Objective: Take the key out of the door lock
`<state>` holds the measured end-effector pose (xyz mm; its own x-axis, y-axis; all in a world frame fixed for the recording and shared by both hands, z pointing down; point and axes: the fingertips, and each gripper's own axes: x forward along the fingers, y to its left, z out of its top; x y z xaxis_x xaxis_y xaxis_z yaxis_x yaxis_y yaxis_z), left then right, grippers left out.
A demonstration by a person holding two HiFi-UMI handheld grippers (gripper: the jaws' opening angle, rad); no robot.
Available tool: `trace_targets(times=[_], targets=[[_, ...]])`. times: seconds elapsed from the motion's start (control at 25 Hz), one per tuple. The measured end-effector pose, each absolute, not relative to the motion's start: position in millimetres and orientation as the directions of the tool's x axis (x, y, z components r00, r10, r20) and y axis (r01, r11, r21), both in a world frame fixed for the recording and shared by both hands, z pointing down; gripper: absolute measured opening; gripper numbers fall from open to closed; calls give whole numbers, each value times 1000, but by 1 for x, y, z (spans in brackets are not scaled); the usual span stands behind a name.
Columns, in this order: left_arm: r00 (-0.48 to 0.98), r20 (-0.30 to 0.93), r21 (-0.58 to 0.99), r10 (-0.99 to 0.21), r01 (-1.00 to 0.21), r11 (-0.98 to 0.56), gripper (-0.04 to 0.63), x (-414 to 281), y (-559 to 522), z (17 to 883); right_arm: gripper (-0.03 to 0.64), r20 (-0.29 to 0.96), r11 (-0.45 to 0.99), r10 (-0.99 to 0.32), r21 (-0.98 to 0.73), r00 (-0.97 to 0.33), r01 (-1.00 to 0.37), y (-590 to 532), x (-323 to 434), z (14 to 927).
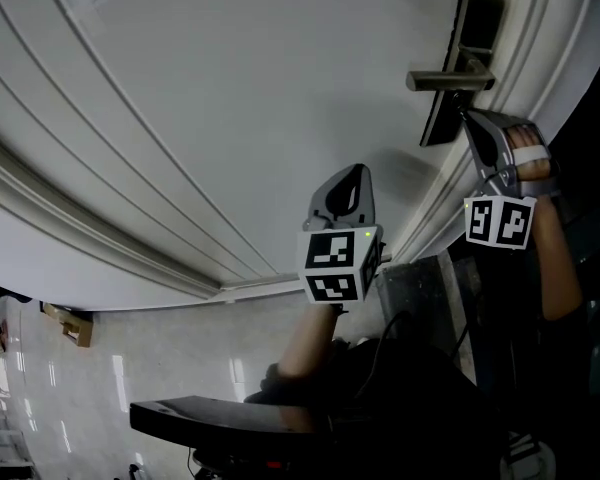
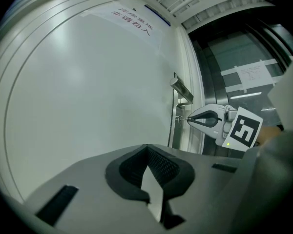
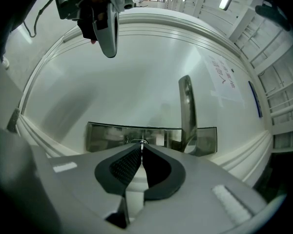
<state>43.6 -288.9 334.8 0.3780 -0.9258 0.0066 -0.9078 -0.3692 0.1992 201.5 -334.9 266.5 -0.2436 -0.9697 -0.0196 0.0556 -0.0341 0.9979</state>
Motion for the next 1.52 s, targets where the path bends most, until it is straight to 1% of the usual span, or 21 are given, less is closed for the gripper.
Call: trace_targets(times=[0.24, 0.52, 1.52], targets=[[382, 15, 190, -924, -908, -372, 0, 44, -291, 337, 11, -15, -28, -969, 998, -246, 48, -334, 201, 266], [389, -6, 175, -921, -907, -384, 0, 49, -290, 329, 11, -23, -34, -968, 998, -250, 43, -334, 202, 266], [411, -15, 184, -912, -895, -406, 0, 57, -291, 328, 11, -26, -36, -968, 999, -249, 38, -329, 202, 267]])
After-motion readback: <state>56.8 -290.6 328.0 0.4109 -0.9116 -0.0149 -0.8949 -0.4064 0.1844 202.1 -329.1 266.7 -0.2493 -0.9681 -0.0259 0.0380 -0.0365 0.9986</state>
